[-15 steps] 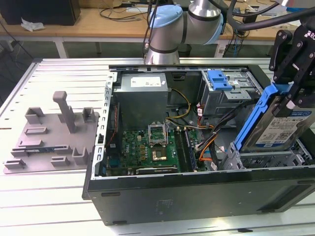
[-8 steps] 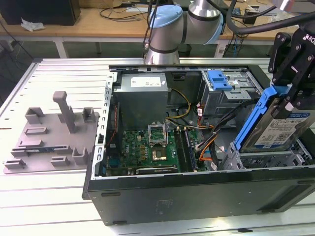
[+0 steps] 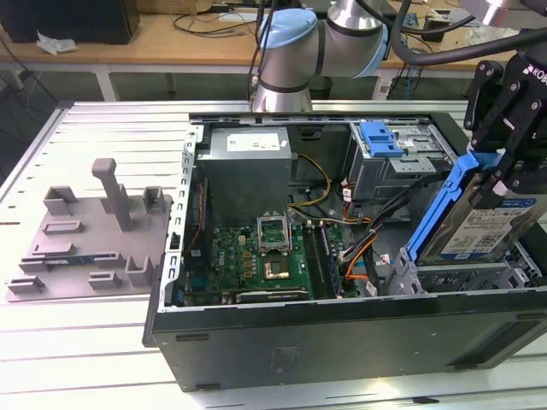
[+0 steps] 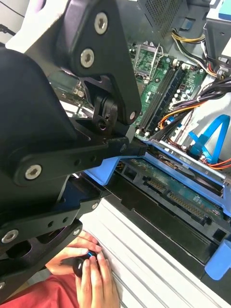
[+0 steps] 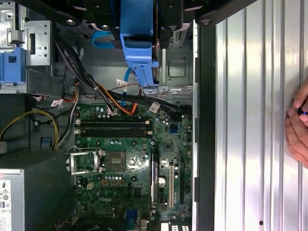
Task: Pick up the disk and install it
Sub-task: 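Insert the disk into the insertion slot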
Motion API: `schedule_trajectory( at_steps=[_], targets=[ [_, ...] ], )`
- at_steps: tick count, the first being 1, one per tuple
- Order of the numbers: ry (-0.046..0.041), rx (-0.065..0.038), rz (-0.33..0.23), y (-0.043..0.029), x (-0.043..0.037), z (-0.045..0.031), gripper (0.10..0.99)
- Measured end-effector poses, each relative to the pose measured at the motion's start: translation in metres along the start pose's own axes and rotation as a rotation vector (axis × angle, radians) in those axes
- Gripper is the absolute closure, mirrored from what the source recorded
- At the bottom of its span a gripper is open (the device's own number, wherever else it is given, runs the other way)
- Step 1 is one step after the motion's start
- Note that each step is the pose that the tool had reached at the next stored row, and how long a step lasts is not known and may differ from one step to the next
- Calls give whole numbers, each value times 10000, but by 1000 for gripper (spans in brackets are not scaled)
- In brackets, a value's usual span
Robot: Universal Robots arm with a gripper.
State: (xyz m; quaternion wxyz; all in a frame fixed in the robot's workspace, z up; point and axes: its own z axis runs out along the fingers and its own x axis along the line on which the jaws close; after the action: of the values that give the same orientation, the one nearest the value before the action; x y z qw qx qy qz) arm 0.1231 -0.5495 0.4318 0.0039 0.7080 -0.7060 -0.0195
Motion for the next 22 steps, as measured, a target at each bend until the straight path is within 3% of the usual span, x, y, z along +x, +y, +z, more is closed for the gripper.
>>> schedule_trajectory(
  at_steps=[22],
  targets=[
    [0,0,0,-4,4,125,718]
  ],
)
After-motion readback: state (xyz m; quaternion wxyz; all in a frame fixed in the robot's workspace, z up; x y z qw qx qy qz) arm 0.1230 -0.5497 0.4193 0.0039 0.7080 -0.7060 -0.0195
